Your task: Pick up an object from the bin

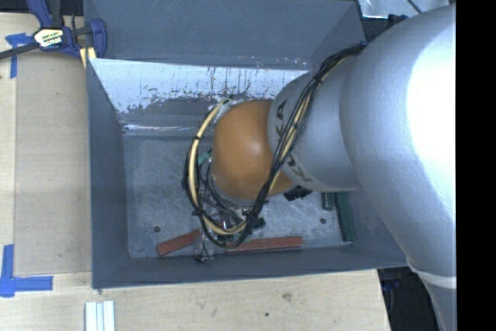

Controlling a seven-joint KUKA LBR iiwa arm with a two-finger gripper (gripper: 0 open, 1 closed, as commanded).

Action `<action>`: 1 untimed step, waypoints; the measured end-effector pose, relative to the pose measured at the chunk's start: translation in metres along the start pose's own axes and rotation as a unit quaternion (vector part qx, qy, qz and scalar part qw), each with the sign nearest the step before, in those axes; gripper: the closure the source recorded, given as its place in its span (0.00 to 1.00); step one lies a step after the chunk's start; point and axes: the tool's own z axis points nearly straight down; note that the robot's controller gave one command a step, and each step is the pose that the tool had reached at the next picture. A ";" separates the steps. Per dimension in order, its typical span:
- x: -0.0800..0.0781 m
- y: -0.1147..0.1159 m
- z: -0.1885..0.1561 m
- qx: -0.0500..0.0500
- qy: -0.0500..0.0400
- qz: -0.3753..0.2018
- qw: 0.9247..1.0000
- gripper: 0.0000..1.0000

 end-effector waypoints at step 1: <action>0.001 -0.005 -0.002 -0.001 -0.006 -0.051 0.999 0.00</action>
Offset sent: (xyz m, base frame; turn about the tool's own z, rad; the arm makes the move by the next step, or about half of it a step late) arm -0.0063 -0.0071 -0.0022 -0.1043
